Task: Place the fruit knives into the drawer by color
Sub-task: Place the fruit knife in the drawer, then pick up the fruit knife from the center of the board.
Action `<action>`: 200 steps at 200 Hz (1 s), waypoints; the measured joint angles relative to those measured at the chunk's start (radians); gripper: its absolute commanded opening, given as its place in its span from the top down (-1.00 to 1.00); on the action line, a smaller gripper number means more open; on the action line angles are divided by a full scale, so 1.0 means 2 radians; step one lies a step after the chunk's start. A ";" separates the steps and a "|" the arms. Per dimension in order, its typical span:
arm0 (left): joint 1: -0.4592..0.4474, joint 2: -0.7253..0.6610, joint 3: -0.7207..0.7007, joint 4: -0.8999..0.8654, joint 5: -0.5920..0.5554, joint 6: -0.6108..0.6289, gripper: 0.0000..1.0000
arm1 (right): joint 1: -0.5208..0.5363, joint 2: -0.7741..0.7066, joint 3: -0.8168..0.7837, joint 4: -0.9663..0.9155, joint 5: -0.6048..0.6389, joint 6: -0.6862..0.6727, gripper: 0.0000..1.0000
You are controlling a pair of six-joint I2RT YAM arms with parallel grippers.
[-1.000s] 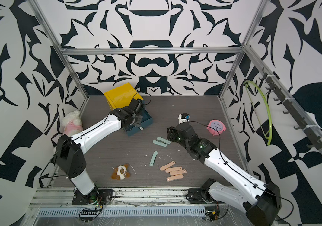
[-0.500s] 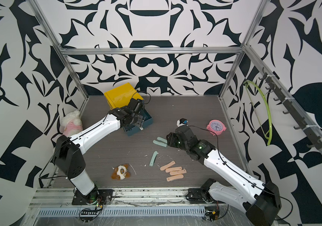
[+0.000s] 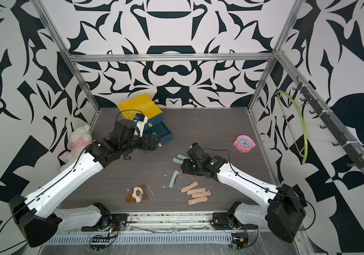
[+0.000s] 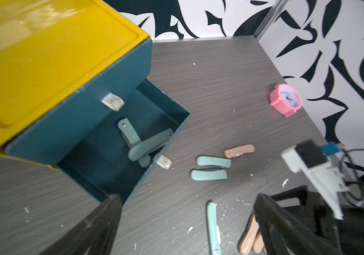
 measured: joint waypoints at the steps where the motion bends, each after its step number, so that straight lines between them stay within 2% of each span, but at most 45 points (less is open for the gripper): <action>1: -0.001 -0.002 -0.003 0.001 0.000 -0.001 -0.98 | 0.002 0.003 0.000 0.000 0.000 0.000 -0.07; 31: -0.011 -0.067 -0.097 0.011 -0.007 -0.028 -0.99 | 0.031 0.076 0.020 0.002 -0.013 0.008 -0.11; 61: -0.011 -0.116 -0.162 0.008 -0.021 -0.052 -0.98 | 0.044 0.148 0.051 0.003 -0.028 0.014 -0.15; 95: -0.011 -0.148 -0.200 0.007 -0.031 -0.068 -0.99 | 0.046 0.205 0.102 -0.021 -0.023 0.016 -0.18; 133: -0.011 -0.161 -0.213 0.007 -0.034 -0.076 -0.98 | 0.047 0.262 0.158 -0.057 0.004 0.014 -0.17; 157: -0.011 -0.169 -0.213 0.007 -0.035 -0.077 -0.98 | 0.047 0.297 0.185 -0.084 0.015 0.009 -0.08; 200: -0.011 -0.171 -0.213 0.007 -0.036 -0.078 -0.99 | 0.067 0.344 0.249 -0.134 0.045 -0.019 0.21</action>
